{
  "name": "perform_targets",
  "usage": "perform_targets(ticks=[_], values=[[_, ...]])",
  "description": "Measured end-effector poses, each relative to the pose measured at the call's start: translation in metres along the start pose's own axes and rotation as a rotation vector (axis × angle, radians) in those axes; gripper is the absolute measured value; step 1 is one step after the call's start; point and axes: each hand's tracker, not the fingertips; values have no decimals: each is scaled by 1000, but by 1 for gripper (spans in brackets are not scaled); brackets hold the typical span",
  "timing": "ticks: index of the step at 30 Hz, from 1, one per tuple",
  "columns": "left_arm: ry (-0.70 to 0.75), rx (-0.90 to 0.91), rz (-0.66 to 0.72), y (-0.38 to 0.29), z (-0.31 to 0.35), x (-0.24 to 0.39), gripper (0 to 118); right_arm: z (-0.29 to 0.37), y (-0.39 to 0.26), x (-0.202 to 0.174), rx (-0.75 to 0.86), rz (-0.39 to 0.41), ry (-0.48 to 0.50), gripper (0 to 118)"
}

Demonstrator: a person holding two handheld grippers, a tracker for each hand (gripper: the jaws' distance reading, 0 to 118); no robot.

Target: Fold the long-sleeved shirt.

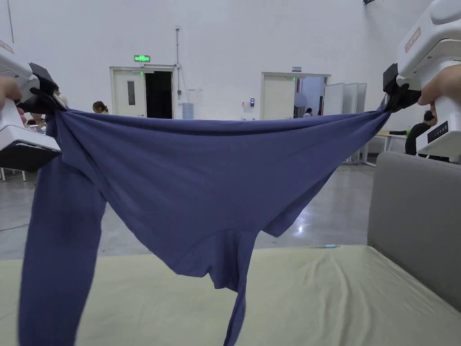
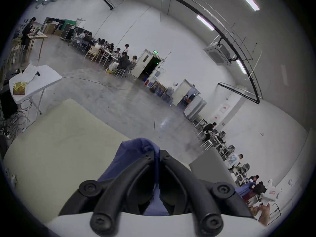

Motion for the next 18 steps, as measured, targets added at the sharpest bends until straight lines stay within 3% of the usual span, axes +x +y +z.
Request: perform_targets(ticks=[9, 16, 18], values=[[25, -68, -27, -53, -26, -35, 2, -43, -77, 23, -43, -62, 94, 7], [105, -288, 26, -186, -40, -134, 2, -89, -252, 59, -214, -141, 192, 7], [111, -367, 45, -227, -38, -172, 2, -88, -315, 64, -260, -110, 216, 7]])
